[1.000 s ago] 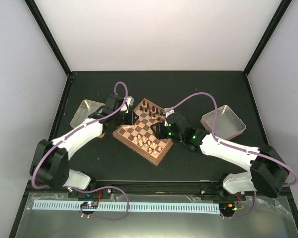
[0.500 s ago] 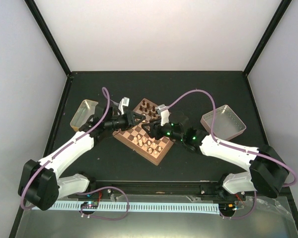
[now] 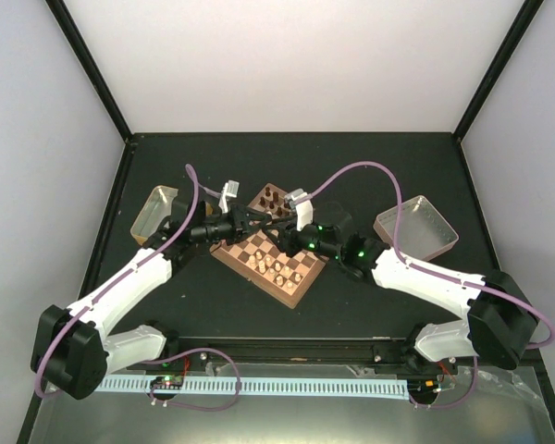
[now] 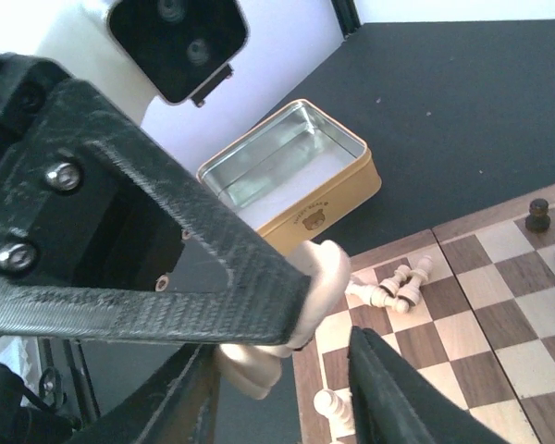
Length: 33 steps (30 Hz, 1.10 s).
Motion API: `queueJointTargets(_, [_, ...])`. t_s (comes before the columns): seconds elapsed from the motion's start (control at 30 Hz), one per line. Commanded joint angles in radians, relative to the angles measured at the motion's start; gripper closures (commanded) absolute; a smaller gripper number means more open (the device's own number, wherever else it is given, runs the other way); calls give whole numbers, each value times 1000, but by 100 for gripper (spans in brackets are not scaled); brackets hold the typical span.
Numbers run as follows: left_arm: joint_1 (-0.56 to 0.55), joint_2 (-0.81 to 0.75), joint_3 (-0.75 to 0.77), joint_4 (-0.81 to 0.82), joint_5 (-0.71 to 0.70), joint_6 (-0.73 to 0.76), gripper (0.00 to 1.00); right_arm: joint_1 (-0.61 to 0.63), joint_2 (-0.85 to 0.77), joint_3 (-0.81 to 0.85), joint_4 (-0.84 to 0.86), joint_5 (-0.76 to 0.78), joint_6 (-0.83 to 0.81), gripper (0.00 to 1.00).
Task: Set up the chess pieces on the board
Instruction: Place the chess piece on the chessboard.
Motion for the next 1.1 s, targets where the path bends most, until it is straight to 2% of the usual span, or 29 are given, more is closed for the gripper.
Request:
queueJointTargets(0.0, [5,-26,-10,10,30,-3,95,-3,-7,29,10,18,-32,65])
queueJointTargets(0.27, [5,-37,-18,7,46,8,94,-3,-15,21,9,35,-75,87])
queueJointTargets(0.4, [5,-41,-19,-1,49,24,92,-3,-30,5,14,36,-121,93])
queueJointTargets(0.63, [5,-40,-7,-28,70,70,87,-3,-72,-24,-1,3,-229,96])
queueJointTargets(0.83, [6,-35,21,-76,97,135,77,-3,-99,-38,-36,-26,-303,97])
queueJointTargets(1.07, [7,-36,42,-115,109,179,78,-4,-109,-42,-74,-38,-332,97])
